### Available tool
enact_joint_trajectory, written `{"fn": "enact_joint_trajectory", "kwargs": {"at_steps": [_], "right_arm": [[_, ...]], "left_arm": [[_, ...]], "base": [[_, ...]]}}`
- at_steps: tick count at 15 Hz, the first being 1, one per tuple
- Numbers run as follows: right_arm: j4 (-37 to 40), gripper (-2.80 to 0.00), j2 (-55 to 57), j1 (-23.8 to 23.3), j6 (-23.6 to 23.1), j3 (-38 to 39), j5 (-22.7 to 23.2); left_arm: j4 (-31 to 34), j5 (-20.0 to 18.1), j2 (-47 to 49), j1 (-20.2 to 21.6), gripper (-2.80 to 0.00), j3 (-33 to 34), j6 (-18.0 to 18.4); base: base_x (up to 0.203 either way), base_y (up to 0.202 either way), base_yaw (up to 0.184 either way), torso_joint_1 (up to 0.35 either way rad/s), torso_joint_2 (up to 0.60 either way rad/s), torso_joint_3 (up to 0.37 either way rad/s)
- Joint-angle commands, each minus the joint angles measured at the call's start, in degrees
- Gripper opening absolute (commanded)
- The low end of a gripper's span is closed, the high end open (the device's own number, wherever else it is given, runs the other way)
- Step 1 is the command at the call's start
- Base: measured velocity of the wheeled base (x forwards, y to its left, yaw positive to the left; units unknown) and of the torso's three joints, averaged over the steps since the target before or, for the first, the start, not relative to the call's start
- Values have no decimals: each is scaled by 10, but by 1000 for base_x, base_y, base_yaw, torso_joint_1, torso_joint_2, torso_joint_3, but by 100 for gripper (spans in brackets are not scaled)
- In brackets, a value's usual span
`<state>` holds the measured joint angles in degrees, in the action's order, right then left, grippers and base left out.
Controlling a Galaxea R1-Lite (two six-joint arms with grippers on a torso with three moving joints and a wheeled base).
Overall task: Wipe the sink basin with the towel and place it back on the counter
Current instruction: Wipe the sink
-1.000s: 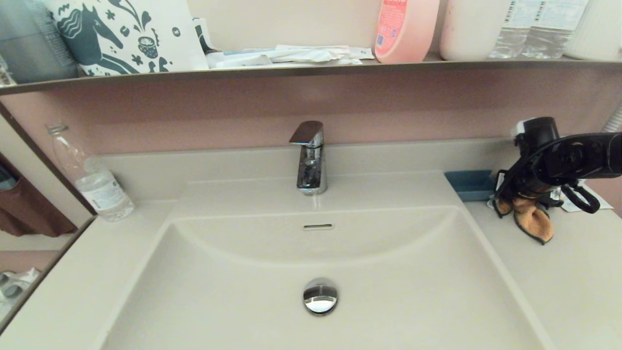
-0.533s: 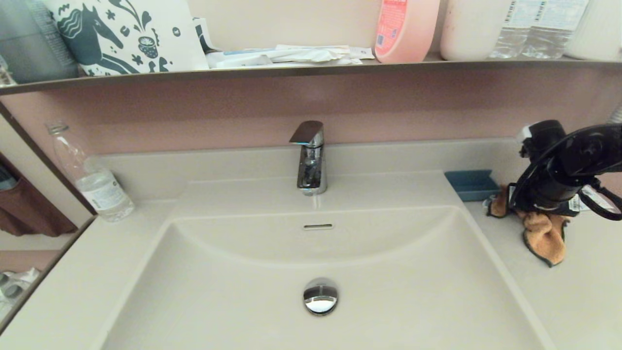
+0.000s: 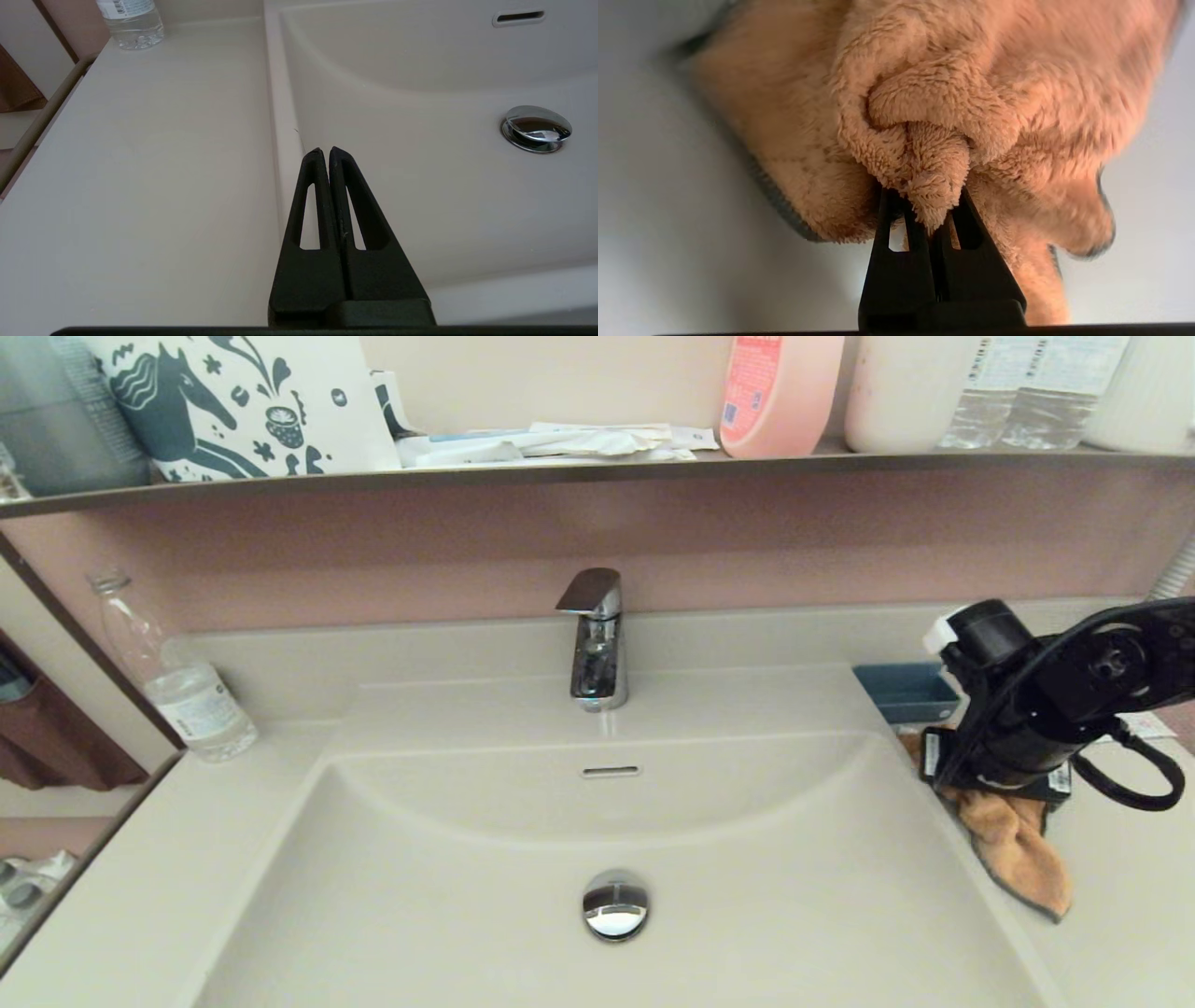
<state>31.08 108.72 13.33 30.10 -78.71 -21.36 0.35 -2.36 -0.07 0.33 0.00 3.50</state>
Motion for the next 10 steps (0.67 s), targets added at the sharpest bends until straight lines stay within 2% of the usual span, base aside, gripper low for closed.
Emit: {"fn": "enact_joint_trajectory", "kwargs": {"at_steps": [1,3,5,7,10], "right_arm": [[-7,-280,-6,45,8,4,-1],[-2,-280,-10,86,13,8,-3],[55,-280,-34,101,17,30,-4],[134,-280,-66,113,51,42,-4],[169,-280,-119,129,60,92,-4]], "left_arm": [[0,1,1,0,-280,0,0],[0,1,1,0,-280,0,0],[0,0,1,0,-280,0,0],[0,0,1,0,-280,0,0],[0,1,1,0,-280,0,0]], "base": [[0,0,0,0,0,0],[0,0,0,0,0,0],[0,0,0,0,0,0],[0,0,0,0,0,0],[0,0,0,0,0,0]]}}
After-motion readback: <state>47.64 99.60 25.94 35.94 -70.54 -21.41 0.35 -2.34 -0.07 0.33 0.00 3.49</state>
